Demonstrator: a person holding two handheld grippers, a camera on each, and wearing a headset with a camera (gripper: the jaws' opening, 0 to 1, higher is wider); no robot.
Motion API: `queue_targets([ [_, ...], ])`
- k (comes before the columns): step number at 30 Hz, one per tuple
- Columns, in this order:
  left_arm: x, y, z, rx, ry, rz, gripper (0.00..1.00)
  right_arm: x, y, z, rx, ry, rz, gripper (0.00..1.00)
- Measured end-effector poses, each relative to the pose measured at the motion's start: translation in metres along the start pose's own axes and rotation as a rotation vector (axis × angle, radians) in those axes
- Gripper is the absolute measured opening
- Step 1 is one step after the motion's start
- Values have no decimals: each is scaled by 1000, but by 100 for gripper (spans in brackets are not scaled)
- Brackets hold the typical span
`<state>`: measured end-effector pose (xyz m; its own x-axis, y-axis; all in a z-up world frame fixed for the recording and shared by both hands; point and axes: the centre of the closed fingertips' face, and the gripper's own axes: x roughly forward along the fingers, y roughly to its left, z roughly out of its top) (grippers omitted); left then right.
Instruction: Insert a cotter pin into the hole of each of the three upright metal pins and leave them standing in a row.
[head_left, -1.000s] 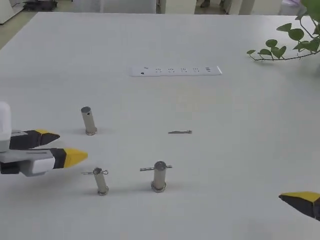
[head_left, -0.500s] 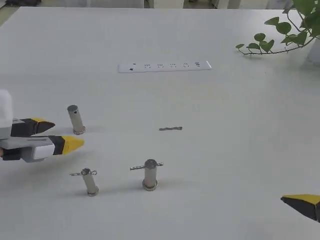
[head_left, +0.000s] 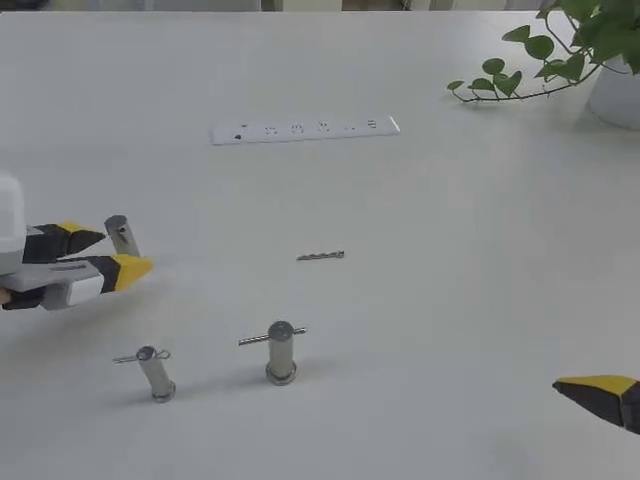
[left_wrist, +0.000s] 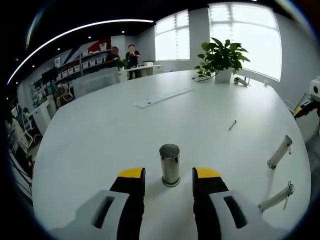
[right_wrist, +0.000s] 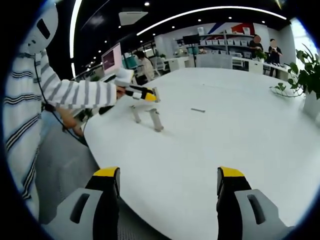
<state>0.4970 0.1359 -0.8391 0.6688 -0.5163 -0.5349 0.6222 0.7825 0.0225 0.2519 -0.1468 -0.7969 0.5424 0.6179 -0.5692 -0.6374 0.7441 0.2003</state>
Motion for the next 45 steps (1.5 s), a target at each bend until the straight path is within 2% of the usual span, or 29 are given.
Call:
queue_targets([
  [11, 9, 7, -1, -12, 8, 25, 23, -2, -4, 2, 7, -8, -15, 80],
  [17, 12, 1, -2, 10, 17, 4, 16, -4, -6, 3, 5, -12, -26, 79],
  [19, 12, -2, -2, -2, 20, -10, 12, -4, -6, 3, 5, -14, -28, 79],
  [22, 10, -3, -2, -58, 19, -26, 12, -4, -6, 4, 1, -18, -29, 78],
  [33, 11, -3, -2, -25, 22, -20, 11, -3, -7, 5, 7, -28, -38, 78],
  [42, 10, -1, -3, -51, 22, -6, 11, -2, -7, 4, 11, -31, -38, 78],
  [45, 9, 0, -3, -33, 30, 1, 11, -2, -8, 3, 5, -28, -39, 78],
])
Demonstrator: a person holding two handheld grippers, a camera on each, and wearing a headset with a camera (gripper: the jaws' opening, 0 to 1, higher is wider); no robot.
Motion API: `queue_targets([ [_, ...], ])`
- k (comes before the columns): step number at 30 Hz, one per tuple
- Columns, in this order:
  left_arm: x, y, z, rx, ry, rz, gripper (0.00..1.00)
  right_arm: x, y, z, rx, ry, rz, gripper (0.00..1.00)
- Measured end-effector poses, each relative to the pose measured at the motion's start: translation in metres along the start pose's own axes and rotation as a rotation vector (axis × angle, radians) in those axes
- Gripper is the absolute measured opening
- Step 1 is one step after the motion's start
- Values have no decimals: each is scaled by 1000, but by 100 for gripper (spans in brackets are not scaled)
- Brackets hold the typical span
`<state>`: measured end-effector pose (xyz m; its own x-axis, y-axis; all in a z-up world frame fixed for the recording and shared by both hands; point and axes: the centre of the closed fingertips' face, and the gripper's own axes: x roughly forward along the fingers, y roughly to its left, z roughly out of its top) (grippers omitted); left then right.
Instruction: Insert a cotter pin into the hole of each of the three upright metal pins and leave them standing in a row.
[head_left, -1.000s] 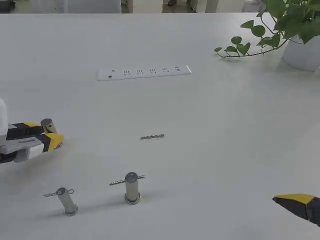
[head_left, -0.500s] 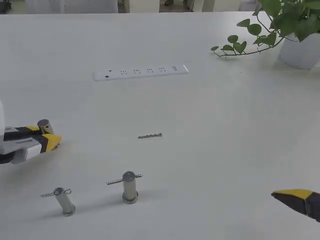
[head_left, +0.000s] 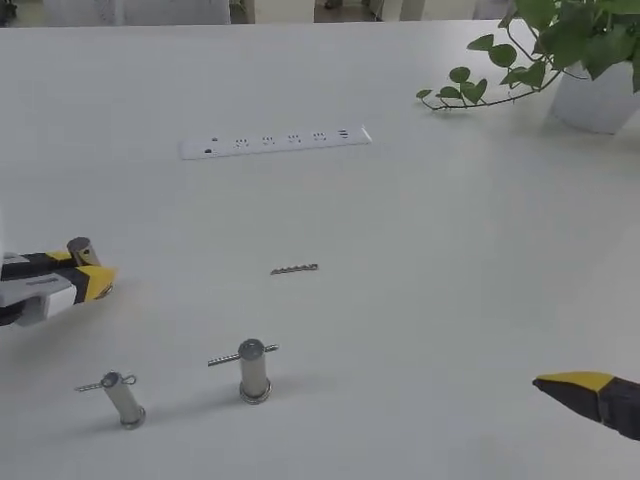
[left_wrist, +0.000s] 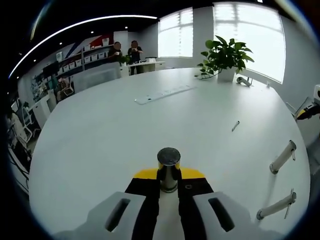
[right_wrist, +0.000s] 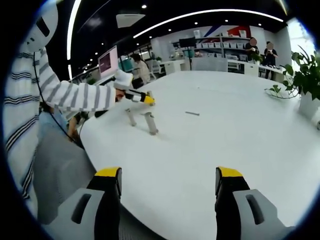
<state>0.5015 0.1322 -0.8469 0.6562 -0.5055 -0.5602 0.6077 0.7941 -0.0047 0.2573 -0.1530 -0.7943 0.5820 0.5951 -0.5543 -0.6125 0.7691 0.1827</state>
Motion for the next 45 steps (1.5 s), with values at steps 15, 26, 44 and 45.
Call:
queue_targets([
  [15, -26, 4, 17, -141, -28, 16, 11, -1, -2, 4, -21, -15, 7, 78],
  [26, -71, -4, 30, -91, -18, 14, 11, -1, 1, 8, -48, -26, 29, 78],
  [44, -125, -64, 24, 6, 25, -70, 11, -3, 14, 12, -84, -42, 67, 78],
  [45, -127, -69, 24, 12, 24, -81, 11, -3, 15, 12, -85, -42, 68, 78],
])
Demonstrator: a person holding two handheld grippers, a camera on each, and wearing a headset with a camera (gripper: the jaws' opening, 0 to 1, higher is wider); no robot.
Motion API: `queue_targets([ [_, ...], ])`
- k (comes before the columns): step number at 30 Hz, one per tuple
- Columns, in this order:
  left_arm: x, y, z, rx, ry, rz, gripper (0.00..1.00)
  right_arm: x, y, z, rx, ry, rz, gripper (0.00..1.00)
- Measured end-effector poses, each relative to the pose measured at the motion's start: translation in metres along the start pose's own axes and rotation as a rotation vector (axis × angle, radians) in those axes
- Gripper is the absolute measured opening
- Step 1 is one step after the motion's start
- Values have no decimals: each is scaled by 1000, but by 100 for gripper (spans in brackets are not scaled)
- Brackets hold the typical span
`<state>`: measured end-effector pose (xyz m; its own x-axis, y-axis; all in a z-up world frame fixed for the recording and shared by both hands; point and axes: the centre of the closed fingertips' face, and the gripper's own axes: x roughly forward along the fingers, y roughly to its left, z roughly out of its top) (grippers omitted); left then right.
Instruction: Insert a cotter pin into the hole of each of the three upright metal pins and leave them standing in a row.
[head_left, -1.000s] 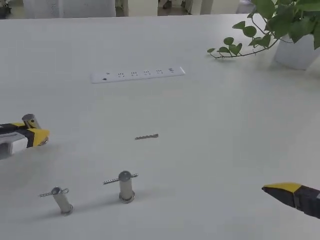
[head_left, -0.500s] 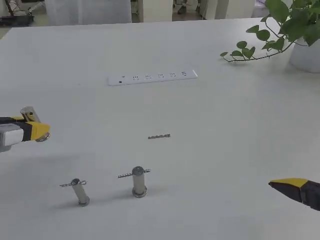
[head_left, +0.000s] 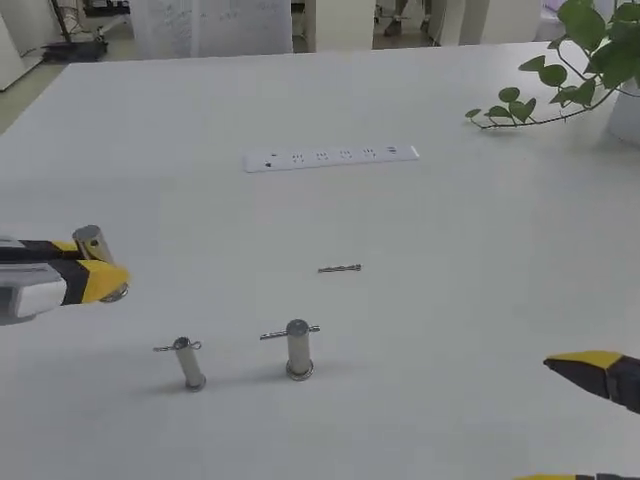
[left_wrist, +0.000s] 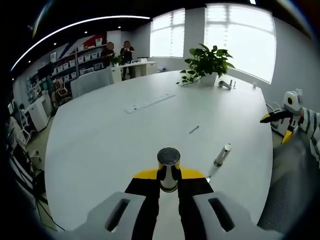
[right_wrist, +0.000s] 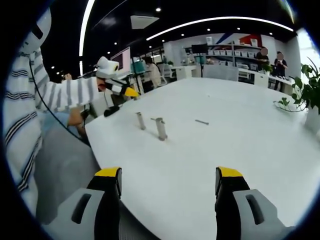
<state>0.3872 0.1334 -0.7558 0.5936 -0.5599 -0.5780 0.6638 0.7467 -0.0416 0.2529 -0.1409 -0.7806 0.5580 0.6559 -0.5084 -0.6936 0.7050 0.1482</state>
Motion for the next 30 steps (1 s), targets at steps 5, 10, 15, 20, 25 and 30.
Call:
queue_targets([
  [5, -5, -20, 0, 43, 3, -30, 11, -2, 3, -4, -3, 9, 4, 78],
  [10, -11, -43, 1, 72, -5, -74, 11, -4, 4, -7, 1, 13, 3, 78],
  [15, -14, -61, -1, 82, -9, -66, 11, -4, 7, -9, -1, 18, 6, 78],
  [20, -15, -76, -5, 73, -12, -64, 11, -5, 8, -9, -3, 22, 6, 78],
  [25, -9, -93, -12, 83, -6, -89, 11, -7, 9, -8, -9, 20, 12, 78],
  [30, -1, -108, -22, 84, 18, -109, 11, -8, 10, -9, -12, 24, 13, 78],
])
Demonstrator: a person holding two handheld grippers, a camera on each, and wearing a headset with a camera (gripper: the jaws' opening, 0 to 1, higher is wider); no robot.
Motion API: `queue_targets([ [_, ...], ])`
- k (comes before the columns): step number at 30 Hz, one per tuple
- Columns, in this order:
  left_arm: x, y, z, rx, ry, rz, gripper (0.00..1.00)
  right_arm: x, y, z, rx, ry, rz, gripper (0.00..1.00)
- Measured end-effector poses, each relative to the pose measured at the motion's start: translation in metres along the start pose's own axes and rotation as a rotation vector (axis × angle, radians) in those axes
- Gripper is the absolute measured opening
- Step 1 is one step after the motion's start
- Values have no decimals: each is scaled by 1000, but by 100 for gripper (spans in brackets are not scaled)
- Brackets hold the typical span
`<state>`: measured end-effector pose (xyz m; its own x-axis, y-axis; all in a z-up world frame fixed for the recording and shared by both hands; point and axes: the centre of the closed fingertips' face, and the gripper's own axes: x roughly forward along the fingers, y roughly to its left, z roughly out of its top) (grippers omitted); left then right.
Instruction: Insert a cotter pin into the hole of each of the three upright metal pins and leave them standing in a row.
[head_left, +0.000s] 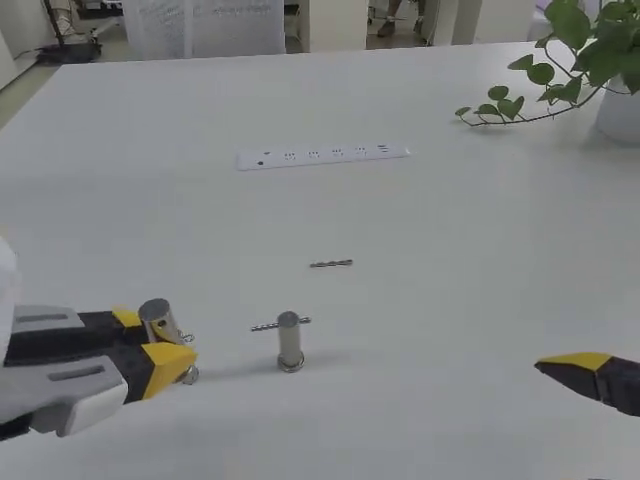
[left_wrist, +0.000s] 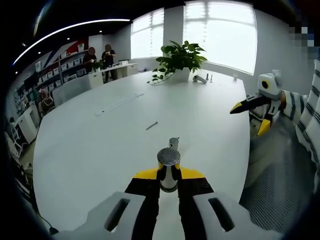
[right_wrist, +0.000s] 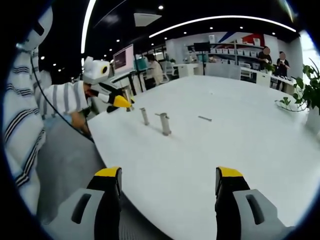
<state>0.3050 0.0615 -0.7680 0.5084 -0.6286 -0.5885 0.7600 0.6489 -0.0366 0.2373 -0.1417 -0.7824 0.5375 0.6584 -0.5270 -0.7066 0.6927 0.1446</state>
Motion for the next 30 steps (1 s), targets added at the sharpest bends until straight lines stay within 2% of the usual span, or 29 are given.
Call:
queue_targets([
  [6, 11, -10, -4, -3, 5, -1, 11, -1, 0, 1, 4, -5, 3, 78],
  [11, 22, -18, -13, -2, 37, -11, 11, -2, -1, -1, 5, -5, 3, 79],
  [14, 28, -21, -16, -6, 40, -14, 11, -3, -2, -1, 10, -8, 1, 79],
  [20, 41, -26, -29, -27, 62, -11, 11, -2, -2, -4, 15, -5, 1, 80],
  [30, 58, -31, -44, -27, 85, -9, 11, 1, -1, -4, 19, -9, 5, 80],
])
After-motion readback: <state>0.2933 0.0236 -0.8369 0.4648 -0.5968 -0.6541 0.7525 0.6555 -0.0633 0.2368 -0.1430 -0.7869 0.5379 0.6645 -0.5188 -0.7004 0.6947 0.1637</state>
